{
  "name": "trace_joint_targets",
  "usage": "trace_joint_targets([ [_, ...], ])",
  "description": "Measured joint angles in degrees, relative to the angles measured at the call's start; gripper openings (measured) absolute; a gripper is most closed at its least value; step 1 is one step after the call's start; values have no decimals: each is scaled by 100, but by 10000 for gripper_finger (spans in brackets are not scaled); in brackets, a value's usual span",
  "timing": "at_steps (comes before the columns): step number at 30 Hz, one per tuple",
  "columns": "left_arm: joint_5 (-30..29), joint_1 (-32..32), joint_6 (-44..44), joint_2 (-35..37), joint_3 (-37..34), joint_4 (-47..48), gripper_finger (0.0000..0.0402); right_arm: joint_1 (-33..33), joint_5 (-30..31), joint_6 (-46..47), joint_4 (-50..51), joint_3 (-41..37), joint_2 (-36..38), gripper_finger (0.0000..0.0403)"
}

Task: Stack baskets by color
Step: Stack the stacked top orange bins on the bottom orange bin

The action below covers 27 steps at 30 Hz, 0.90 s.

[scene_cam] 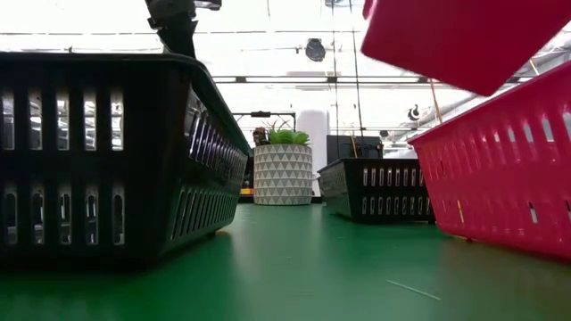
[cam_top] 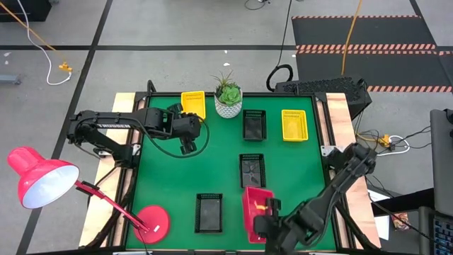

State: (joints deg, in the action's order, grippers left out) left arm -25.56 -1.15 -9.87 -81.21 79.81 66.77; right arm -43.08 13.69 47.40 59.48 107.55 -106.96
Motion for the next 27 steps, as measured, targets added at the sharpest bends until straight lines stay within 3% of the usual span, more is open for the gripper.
trace_joint_targets([
  [4,0,-8,152,0,0,-25,198,-63,-55,412,405,469,-419,6],
  [14,6,-7,272,0,0,-110,198,-130,-337,804,693,477,-830,6],
  [27,13,-7,262,0,0,-319,198,-115,-829,1005,217,-255,-826,20],
])
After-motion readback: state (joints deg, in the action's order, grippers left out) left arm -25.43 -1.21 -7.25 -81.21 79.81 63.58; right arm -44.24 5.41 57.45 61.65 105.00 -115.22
